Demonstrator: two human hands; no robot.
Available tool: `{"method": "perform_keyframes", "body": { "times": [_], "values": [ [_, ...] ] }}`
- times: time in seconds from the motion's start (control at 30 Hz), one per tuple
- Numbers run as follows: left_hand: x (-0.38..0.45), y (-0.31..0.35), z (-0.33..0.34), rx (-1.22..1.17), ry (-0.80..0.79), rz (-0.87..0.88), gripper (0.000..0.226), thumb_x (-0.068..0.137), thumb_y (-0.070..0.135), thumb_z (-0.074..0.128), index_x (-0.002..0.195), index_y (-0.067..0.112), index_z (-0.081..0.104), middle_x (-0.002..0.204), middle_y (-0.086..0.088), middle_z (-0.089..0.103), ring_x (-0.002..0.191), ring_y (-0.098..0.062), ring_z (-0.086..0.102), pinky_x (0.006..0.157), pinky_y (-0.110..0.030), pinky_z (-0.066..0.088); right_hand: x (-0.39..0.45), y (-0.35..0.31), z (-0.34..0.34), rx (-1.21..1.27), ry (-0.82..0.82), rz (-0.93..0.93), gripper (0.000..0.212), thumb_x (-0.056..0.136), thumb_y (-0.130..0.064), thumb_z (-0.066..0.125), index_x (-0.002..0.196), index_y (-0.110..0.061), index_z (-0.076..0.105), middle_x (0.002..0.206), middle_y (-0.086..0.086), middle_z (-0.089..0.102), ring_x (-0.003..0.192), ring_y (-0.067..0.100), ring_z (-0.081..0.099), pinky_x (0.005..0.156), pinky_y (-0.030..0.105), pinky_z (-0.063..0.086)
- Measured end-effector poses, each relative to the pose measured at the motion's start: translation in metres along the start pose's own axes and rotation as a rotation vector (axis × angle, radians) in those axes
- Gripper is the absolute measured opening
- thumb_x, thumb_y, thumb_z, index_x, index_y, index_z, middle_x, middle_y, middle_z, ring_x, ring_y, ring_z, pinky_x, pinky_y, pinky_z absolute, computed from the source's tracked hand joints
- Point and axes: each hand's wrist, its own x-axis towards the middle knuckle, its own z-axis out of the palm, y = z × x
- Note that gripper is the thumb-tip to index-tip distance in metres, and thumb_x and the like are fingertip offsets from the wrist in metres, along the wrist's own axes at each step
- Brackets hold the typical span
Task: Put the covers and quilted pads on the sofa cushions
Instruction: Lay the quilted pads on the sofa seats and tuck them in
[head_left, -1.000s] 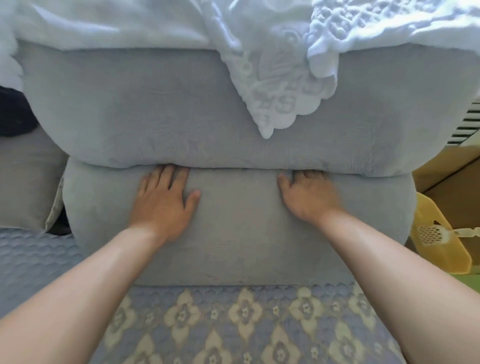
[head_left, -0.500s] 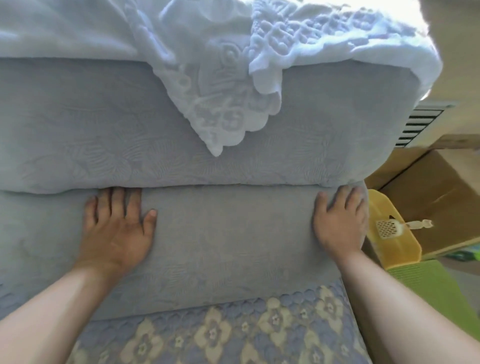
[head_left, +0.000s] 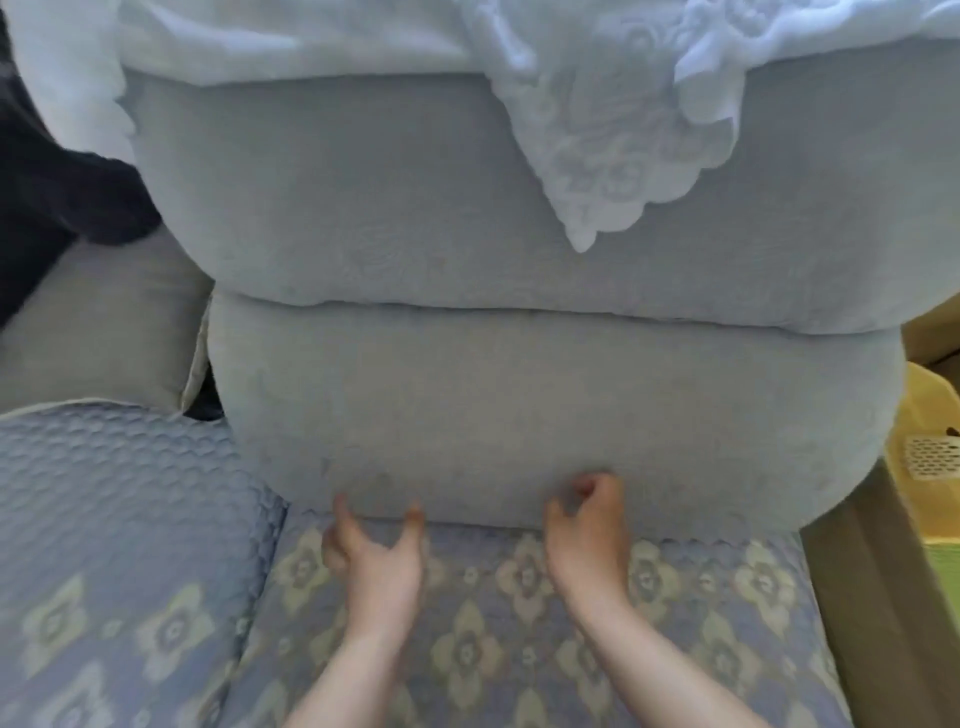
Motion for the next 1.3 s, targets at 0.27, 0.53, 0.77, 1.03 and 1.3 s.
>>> {"method": "perform_keyframes", "body": {
  "times": [0.27, 0.53, 0.77, 1.03, 1.3],
  "values": [
    [0.158, 0.052, 0.022, -0.59, -0.317, -0.406, 0.149, 0.028, 0.087, 0.079, 0.146, 0.063, -0.007, 0.155, 0.023, 0.034, 0.134, -0.028, 0.047, 0.049, -0.092, 0.02, 0.087, 0.012, -0.002, 0.731, -0.083, 0.74, 0.036, 0.101, -0.002, 0.033, 0.124, -0.018, 0.055, 0.123, 0.006, 0.054, 0.109, 0.028, 0.051, 0.073, 0.06, 0.055],
    [0.139, 0.006, -0.012, -0.435, -0.333, -0.271, 0.11, 0.072, 0.067, 0.077, 0.152, 0.055, 0.002, 0.153, 0.016, 0.039, 0.129, -0.027, 0.051, 0.084, -0.072, 0.049, 0.032, 0.063, -0.033, 0.609, -0.254, 0.673, 0.021, 0.093, 0.003, 0.045, 0.105, -0.009, 0.058, 0.095, 0.013, 0.058, 0.087, 0.027, 0.06, 0.063, 0.036, 0.061],
    [0.003, -0.206, -0.082, 0.956, -0.355, 0.189, 0.09, 0.087, 0.069, 0.051, 0.159, 0.036, 0.008, 0.167, -0.012, 0.004, 0.153, -0.033, 0.005, 0.121, -0.053, 0.02, -0.061, 0.18, -0.09, -0.879, -0.482, -0.201, 0.063, 0.091, -0.034, 0.044, 0.148, -0.008, 0.041, 0.147, 0.025, 0.043, 0.133, 0.043, 0.044, 0.109, 0.046, 0.04],
    [-0.08, -0.311, -0.129, 1.28, -0.405, 0.283, 0.081, 0.089, 0.083, 0.017, 0.154, 0.048, -0.017, 0.162, -0.001, -0.032, 0.149, -0.028, -0.03, 0.115, -0.07, 0.001, -0.134, 0.3, -0.132, -1.08, -0.263, -0.155, 0.07, 0.099, -0.053, 0.027, 0.159, -0.018, 0.017, 0.166, 0.015, 0.012, 0.151, 0.039, 0.012, 0.116, 0.06, 0.022],
    [-0.165, -0.346, -0.209, 1.673, -0.684, 0.178, 0.098, 0.085, 0.019, 0.058, 0.158, 0.029, -0.006, 0.165, -0.015, -0.02, 0.151, -0.047, -0.009, 0.092, -0.064, 0.042, -0.253, 0.341, -0.201, -1.1, -0.581, 0.13, 0.092, 0.098, -0.04, 0.051, 0.157, -0.014, -0.016, 0.163, 0.019, -0.022, 0.15, 0.048, 0.007, 0.1, 0.054, 0.047]
  ]
}}
